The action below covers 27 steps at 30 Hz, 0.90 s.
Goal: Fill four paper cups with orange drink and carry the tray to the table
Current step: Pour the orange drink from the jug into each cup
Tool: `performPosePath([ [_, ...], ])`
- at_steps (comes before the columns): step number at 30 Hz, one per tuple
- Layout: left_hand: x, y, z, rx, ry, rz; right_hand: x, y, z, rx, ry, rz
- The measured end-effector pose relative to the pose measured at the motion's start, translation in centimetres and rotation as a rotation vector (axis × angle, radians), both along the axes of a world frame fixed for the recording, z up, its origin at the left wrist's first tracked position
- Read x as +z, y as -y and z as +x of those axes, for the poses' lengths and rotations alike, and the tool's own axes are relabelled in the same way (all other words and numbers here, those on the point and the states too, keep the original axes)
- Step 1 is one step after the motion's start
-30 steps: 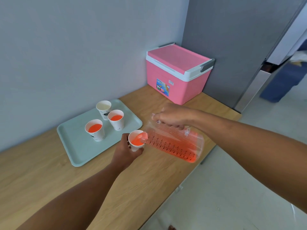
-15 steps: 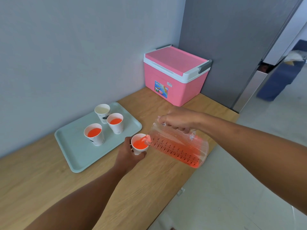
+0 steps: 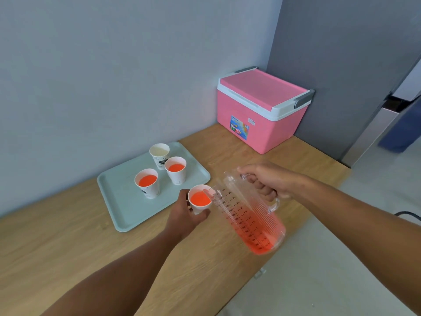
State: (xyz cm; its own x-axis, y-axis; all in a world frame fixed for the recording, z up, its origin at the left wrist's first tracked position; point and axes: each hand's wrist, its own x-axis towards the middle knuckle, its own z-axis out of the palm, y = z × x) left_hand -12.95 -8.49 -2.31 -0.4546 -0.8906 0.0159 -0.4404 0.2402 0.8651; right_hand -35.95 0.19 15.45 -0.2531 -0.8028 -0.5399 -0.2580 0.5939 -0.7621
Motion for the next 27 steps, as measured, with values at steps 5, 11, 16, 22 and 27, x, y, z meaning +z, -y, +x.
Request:
performPosePath([
  [5, 0.4, 0.3, 2.7, 0.098, -0.001, -0.014, -0.9, 0.9, 1.2, 0.069, 0.051, -0.087],
  [11, 1.1, 1.0, 8.0, 0.238, -0.004, -0.047, -1.0, 3.1, 3.5, 0.107, 0.048, -0.170],
  [16, 1.8, 1.9, 13.1, 0.346, 0.019, -0.041, -0.6, 4.8, 5.2, 0.119, 0.068, -0.231],
  [22, 2.7, 4.3, 17.5, 0.460, 0.072, -0.065, -1.1, 6.4, 5.6, 0.143, 0.060, -0.239],
  [27, 3.0, 7.9, 18.4, 0.513, 0.106, -0.067, -1.4, 7.0, 5.3, 0.119, 0.065, -0.251],
])
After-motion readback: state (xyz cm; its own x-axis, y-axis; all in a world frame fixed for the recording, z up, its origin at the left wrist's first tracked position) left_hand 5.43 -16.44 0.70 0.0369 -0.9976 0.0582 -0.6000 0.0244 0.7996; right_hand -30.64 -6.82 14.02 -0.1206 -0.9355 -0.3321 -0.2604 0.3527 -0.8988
